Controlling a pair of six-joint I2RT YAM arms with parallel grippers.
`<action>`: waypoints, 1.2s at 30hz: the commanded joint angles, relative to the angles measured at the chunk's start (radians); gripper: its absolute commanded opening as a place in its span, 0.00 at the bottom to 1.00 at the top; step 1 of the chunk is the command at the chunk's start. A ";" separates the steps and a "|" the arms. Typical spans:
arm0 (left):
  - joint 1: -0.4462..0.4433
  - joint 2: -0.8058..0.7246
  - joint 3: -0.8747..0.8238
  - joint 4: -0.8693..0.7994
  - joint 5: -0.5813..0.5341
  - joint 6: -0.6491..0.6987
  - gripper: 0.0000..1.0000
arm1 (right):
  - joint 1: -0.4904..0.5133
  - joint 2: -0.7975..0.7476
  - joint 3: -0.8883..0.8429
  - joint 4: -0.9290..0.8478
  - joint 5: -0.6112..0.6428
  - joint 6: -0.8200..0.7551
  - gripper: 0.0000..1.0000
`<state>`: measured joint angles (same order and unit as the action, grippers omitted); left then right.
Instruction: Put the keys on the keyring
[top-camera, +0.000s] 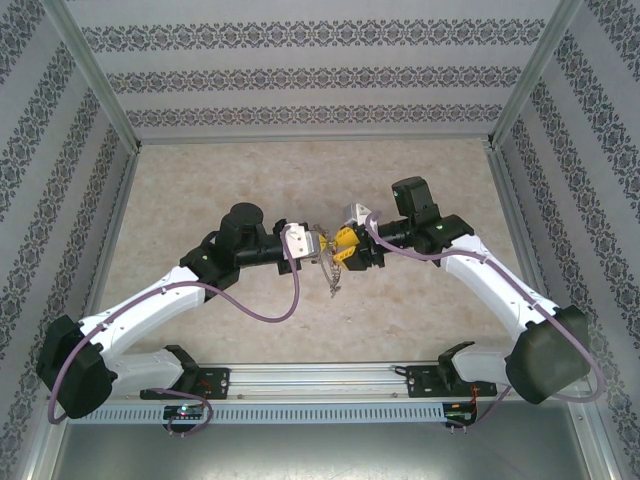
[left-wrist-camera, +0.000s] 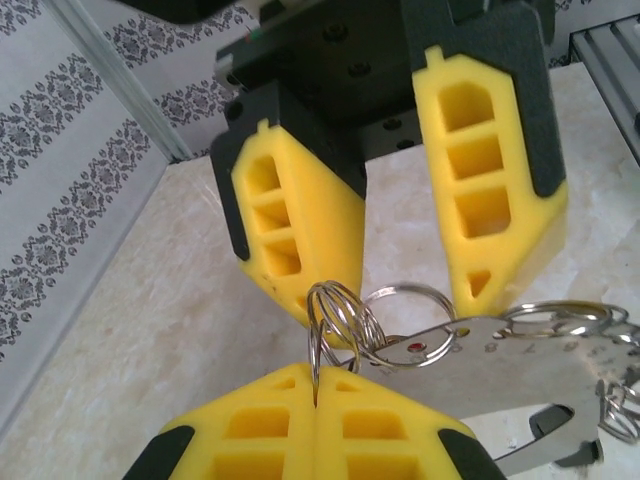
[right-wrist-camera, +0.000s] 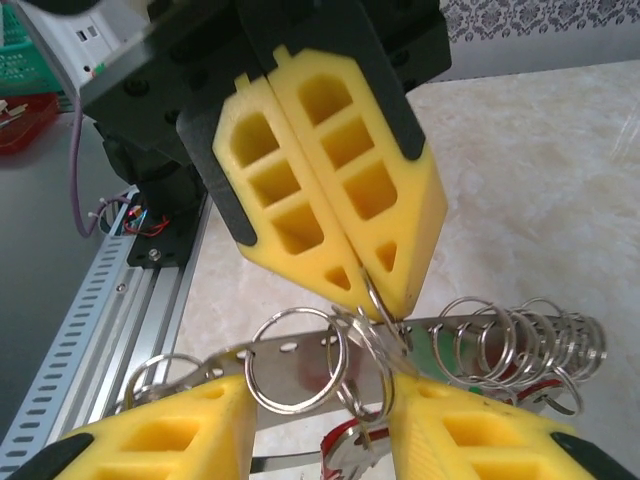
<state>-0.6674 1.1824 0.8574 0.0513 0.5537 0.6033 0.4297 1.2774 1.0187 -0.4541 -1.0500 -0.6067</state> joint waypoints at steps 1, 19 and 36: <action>0.006 -0.037 0.016 -0.007 0.035 0.038 0.00 | 0.001 -0.002 0.032 -0.035 -0.057 -0.037 0.31; 0.006 -0.025 0.008 0.069 -0.002 -0.041 0.00 | 0.079 -0.134 -0.053 0.013 0.221 -0.203 0.27; 0.006 -0.020 0.033 0.018 0.001 -0.011 0.00 | 0.113 -0.190 -0.054 0.019 0.282 -0.256 0.35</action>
<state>-0.6659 1.1706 0.8570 0.0509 0.5453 0.5762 0.5285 1.1057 0.9596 -0.4511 -0.7475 -0.8421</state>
